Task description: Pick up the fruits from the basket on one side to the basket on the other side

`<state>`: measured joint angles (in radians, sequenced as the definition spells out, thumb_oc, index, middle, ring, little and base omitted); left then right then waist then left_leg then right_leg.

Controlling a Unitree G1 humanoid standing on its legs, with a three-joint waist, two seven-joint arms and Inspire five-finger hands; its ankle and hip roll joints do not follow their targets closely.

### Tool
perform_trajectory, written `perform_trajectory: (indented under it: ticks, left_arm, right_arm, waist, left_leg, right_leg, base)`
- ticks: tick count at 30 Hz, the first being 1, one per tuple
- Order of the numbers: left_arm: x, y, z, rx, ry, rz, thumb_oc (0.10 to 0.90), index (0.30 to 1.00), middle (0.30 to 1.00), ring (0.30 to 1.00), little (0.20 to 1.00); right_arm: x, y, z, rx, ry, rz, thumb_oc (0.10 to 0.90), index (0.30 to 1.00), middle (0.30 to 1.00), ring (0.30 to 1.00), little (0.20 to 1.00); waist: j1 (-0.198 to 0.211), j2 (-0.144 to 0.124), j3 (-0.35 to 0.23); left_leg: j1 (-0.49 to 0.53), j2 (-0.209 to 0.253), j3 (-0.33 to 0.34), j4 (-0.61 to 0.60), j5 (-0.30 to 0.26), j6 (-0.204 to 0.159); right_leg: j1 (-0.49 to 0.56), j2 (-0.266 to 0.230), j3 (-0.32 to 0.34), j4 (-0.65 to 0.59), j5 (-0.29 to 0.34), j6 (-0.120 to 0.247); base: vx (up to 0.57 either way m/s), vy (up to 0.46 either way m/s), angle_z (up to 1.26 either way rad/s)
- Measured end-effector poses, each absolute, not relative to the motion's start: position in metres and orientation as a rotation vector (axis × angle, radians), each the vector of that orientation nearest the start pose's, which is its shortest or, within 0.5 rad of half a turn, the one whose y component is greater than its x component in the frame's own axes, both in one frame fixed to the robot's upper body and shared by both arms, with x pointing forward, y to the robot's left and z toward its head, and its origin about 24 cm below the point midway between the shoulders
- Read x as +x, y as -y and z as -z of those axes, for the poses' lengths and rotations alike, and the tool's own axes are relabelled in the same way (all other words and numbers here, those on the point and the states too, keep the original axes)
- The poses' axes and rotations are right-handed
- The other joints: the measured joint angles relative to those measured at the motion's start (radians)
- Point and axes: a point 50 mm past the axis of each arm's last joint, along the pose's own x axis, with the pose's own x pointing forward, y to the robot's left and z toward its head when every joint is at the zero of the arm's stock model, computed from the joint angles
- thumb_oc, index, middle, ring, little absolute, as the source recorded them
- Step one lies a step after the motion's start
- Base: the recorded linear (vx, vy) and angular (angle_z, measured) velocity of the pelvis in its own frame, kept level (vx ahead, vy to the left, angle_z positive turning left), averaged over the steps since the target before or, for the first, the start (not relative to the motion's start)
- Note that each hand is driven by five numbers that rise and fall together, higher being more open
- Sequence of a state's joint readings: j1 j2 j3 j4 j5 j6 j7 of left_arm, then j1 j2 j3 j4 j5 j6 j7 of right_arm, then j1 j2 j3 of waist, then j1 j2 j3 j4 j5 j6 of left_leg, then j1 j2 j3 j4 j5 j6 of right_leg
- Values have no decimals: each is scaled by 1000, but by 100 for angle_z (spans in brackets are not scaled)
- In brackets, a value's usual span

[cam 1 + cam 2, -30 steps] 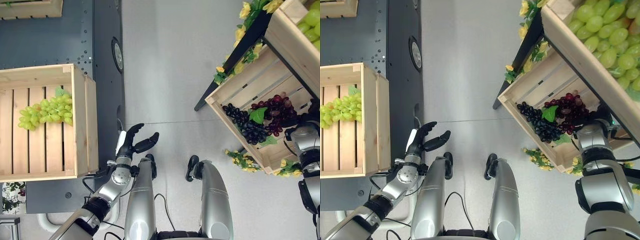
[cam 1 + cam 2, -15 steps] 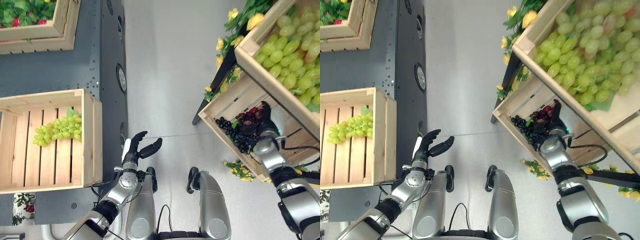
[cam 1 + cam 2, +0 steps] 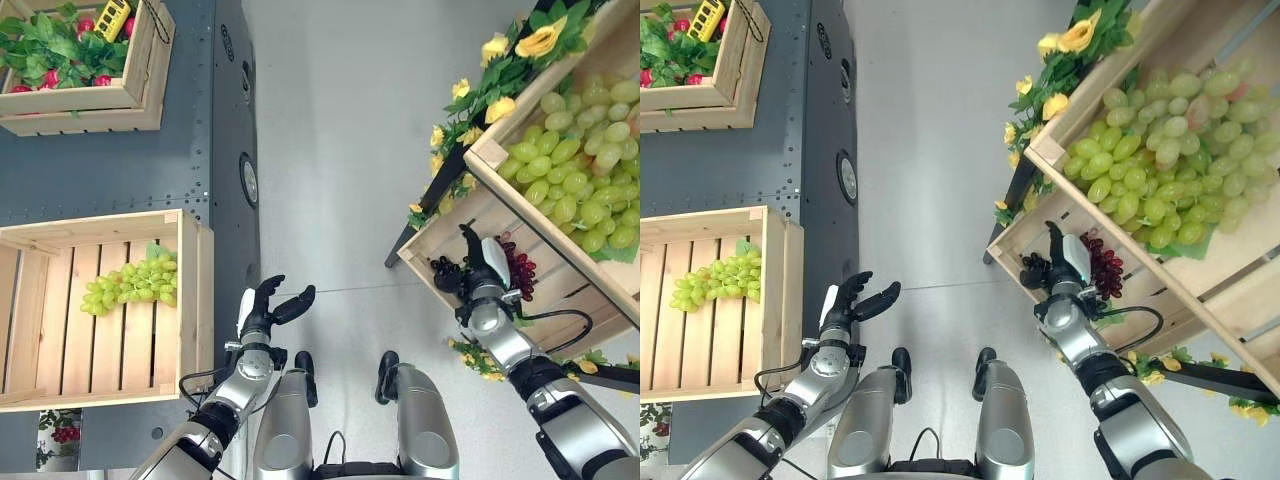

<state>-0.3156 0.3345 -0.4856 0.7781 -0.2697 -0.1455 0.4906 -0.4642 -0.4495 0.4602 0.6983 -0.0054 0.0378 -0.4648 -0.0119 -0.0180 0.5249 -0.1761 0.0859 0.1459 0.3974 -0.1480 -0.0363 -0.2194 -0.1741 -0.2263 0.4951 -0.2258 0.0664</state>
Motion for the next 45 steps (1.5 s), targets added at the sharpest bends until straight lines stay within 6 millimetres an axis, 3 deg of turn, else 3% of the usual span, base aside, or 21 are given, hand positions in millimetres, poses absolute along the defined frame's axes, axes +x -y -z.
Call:
perform_trajectory:
  ticks: [3, 8, 14, 17, 21, 23, 27, 31, 36, 40, 45]
  left_arm:
    - [270, -186, 47, 407, -344, -204, 800, 900, 900, 900, 900]
    - [237, -175, 76, 412, -451, -174, 800, 900, 900, 900, 900]
    - [201, -182, 102, 427, -583, -185, 800, 900, 900, 900, 900]
    - [202, -185, 101, 421, -583, -201, 800, 900, 900, 900, 900]
    - [213, -187, 86, 553, -449, -177, 800, 900, 900, 900, 900]
    - [225, -191, 63, 643, -314, -156, 800, 900, 900, 900, 900]
    - [251, -216, -8, 815, 47, -164, 800, 900, 900, 900, 900]
    - [259, -254, -40, 895, 151, -270, 800, 900, 900, 900, 900]
    - [235, -292, -43, 975, 133, -414, 800, 900, 900, 900, 900]
    - [221, -308, -41, 1022, 104, -451, 800, 900, 900, 900, 900]
    - [212, -334, -47, 1111, 65, -498, 800, 900, 900, 900, 900]
  right_arm:
    - [304, 200, 2, -758, -201, 138, 800, 900, 900, 900, 900]
    - [262, 193, 42, -739, -302, 84, 800, 900, 900, 900, 900]
    - [245, 191, 56, -729, -350, 85, 800, 900, 900, 900, 900]
    - [246, 190, 55, -727, -348, 84, 800, 900, 900, 900, 900]
    - [243, 188, 55, -712, -334, 73, 800, 900, 900, 900, 900]
    - [240, 187, 55, -698, -330, 64, 800, 900, 900, 900, 900]
    - [231, 185, 55, -651, -338, 60, 800, 900, 900, 900, 900]
    - [226, 189, 59, -652, -358, 69, 800, 900, 900, 900, 900]
    - [213, 194, 68, -656, -406, 60, 800, 900, 900, 900, 900]
    - [205, 202, 72, -676, -438, 46, 800, 900, 900, 900, 900]
    - [203, 203, 74, -672, -459, 4, 800, 900, 900, 900, 900]
  waist:
    - [-1, 15, -13]
    - [0, 65, -135]
    - [1, 63, -243]
    - [3, 61, -264]
    - [10, 59, -268]
    - [32, 60, -269]
    - [64, 72, -275]
    - [90, 109, -295]
    - [117, 150, -324]
    - [146, 149, -325]
    - [142, 127, -337]
  left_leg:
    - [72, -7, 0, -116, 49, 2]
    - [167, -16, -3, -338, 140, 7]
    - [200, -22, -1, -420, 167, 14]
    - [203, -29, -7, -453, 191, 18]
    - [203, -35, -24, -473, 209, 21]
    - [204, -35, -35, -485, 222, 20]
    - [200, -37, -66, -486, 231, 19]
    - [203, -44, -97, -486, 236, 22]
    - [204, -55, -120, -486, 240, 27]
    - [208, -56, -134, -486, 244, 26]
    - [211, -55, -138, -487, 245, 24]
  right_leg:
    - [70, 12, -6, -103, 40, 9]
    - [169, 49, -11, -327, 130, 28]
    - [220, 60, -12, -457, 185, 40]
    - [232, 63, -13, -500, 208, 43]
    - [250, 63, -34, -534, 228, 46]
    - [264, 66, -41, -566, 247, 44]
    - [288, 66, -84, -584, 255, 45]
    - [309, 54, -116, -584, 252, 47]
    - [323, 46, -140, -584, 247, 53]
    - [333, 47, -145, -584, 247, 53]
    - [337, 48, -143, -584, 244, 52]
  base:
    - [95, -67, 6]
    - [66, -52, 8]
    - [9, -34, -2]
    - [-16, -31, 10]
    - [16, -38, 14]
    - [15, -54, 16]
    - [18, -26, 25]
    - [72, 35, 25]
    - [62, 75, 16]
    - [53, 78, 9]
    - [34, 80, 2]
